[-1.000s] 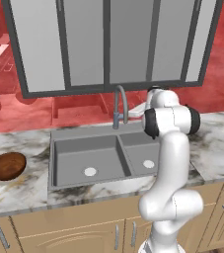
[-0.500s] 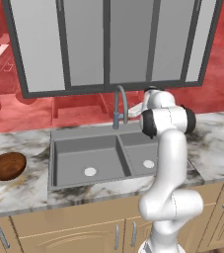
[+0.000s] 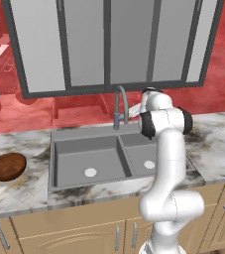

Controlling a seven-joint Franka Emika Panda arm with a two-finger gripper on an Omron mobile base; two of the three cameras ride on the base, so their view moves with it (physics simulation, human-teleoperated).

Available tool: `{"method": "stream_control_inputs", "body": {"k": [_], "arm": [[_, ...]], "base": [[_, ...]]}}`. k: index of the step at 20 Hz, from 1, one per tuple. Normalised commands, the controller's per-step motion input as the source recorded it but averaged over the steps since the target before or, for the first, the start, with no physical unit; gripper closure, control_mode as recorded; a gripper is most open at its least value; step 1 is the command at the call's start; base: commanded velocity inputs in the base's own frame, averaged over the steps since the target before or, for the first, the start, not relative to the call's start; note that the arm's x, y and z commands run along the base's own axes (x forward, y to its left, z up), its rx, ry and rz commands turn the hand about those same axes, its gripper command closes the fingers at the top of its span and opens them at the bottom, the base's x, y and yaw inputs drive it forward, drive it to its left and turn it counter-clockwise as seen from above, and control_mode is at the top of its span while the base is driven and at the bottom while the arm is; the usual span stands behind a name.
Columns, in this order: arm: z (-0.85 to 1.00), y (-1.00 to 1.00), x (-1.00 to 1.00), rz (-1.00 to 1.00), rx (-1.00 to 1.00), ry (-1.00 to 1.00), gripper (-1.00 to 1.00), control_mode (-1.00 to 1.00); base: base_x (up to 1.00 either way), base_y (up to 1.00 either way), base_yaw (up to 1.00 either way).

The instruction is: Rinse each bowl for a few seconds and place them down in the sink or on the counter.

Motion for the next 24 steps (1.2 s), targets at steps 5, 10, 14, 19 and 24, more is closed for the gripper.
{"method": "stream_control_inputs", "body": {"k": [5,10,14,19,24], "arm": [[-0.12,0.0,0.28,0.0,0.01,0.0,-1.0,-1.0],[-0.12,0.0,0.27,0.0,0.01,0.0,-1.0,-1.0],[-0.11,0.0,0.25,0.0,0.01,0.02,-1.0,-1.0],[-0.1,0.06,0.24,0.0,0.01,0.03,1.0,-1.0],[-0.14,0.13,0.18,-0.01,0.0,0.02,1.0,-1.0]], "base": [[0.0,0.0,0.0],[0.0,0.0,0.0],[0.0,0.0,0.0],[0.0,0.0,0.0],[0.0,0.0,0.0]]}}
